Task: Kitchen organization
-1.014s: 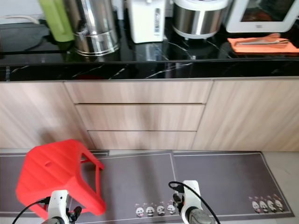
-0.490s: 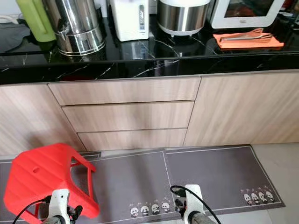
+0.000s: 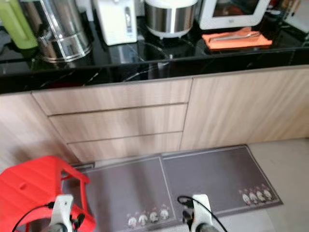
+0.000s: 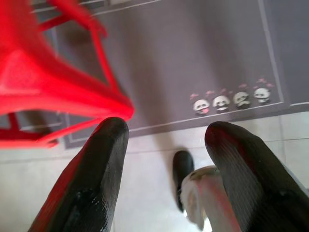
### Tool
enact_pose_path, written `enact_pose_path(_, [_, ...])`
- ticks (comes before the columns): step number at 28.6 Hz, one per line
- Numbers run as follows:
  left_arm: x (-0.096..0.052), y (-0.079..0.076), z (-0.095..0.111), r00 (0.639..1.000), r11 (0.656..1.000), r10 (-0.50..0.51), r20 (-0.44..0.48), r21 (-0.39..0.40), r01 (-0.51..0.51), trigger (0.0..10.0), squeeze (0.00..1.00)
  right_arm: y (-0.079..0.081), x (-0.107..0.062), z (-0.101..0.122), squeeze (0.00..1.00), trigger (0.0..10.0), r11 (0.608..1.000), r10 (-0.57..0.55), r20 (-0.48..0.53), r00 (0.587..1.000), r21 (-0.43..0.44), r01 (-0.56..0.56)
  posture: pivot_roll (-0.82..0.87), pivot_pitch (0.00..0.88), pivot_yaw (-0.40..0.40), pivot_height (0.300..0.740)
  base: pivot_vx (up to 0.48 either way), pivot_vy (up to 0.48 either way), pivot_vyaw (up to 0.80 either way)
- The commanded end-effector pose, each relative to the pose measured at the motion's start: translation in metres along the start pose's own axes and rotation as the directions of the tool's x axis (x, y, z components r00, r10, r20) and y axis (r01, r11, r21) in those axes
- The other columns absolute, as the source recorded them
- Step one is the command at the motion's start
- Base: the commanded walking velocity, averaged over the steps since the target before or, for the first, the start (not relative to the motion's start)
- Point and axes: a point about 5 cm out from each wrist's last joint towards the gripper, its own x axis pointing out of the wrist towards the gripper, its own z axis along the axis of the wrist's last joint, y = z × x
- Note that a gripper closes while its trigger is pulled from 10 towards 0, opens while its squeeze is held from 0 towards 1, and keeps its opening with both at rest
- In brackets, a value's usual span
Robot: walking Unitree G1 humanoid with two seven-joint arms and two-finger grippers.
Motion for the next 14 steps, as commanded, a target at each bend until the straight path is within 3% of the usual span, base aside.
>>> enact_pose_path(1, [-0.0012,0.0034,-0.0045,1.000,0.999,0.017,-0.015,-0.027,-0.017,10.0,0.00,-0.0008,-0.0011,-0.0057,0.00,10.0,1.000,-0.006,-0.016,1.000,0.010,0.006,0.02,0.000,0.052,0.740,0.000,0.000,-0.73])
enact_pose_path(4, [-0.0018,0.0047,-0.0063,0.999,1.000,0.020,-0.026,0.021,-0.019,10.0,0.00,-0.0017,-0.0019,-0.0088,0.00,10.0,1.000,-0.007,-0.024,1.000,0.006,0.007,0.03,0.000,0.050,0.740,0.000,0.000,-0.73])
enact_pose_path(14, [-0.0032,0.0064,-0.0108,0.999,1.000,0.021,-0.035,0.019,-0.020,10.0,0.00,-0.0020,-0.0032,-0.0145,0.00,10.0,1.000,-0.011,-0.033,0.999,0.014,0.012,0.01,0.000,0.053,0.740,0.000,0.000,-0.73])
